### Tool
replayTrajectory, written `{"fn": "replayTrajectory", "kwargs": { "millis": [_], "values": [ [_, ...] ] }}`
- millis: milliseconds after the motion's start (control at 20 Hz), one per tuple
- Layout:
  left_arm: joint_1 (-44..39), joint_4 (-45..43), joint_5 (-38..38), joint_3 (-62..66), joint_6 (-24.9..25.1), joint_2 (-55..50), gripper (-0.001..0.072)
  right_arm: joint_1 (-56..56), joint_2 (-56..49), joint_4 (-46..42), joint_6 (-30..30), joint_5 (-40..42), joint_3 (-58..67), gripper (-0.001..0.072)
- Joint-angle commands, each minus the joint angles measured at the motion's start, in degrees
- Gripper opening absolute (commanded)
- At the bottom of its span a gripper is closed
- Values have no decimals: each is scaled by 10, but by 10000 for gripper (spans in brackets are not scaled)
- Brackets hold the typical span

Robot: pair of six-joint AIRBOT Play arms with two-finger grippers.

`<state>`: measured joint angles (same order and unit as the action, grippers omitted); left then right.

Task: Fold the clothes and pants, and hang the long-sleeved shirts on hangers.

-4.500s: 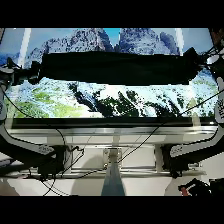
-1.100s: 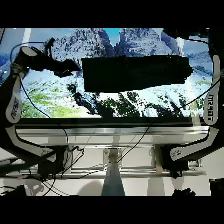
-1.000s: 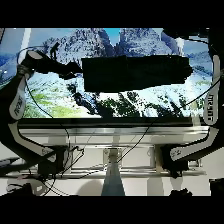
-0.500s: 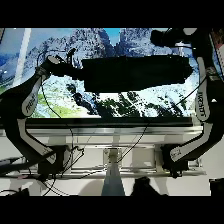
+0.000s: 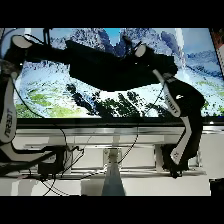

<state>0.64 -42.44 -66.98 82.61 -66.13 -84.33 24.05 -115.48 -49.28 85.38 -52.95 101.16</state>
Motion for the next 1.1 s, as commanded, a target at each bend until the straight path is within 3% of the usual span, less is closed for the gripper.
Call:
{"fn": "replayTrajectory", "kwargs": {
  "millis": [0,200,450,650,850,900,950,1000,1050],
  "values": [
    [16,-4,-8,4,-14,77,25,102,-23,74,-11,52,0,44],
    [27,10,5,4,-14,103,26,126,-20,42,-38,40,33,44],
    [-45,88,70,4,-14,54,26,19,14,-82,-35,-20,87,45],
    [-181,132,185,4,-14,-44,26,-120,70,-116,-30,-82,94,45],
    [-301,280,351,9,39,-135,41,-237,113,-116,-24,-137,94,45],
    [-321,312,380,16,52,-150,162,-261,118,-116,-24,-141,94,45],
    [-335,323,390,24,71,-161,472,-281,118,-116,-24,-144,94,45],
    [-343,322,392,29,85,-165,719,-298,118,-118,-24,-146,94,45],
    [-345,322,393,30,99,-165,703,-311,117,-124,-24,-150,94,45]
  ]
}}
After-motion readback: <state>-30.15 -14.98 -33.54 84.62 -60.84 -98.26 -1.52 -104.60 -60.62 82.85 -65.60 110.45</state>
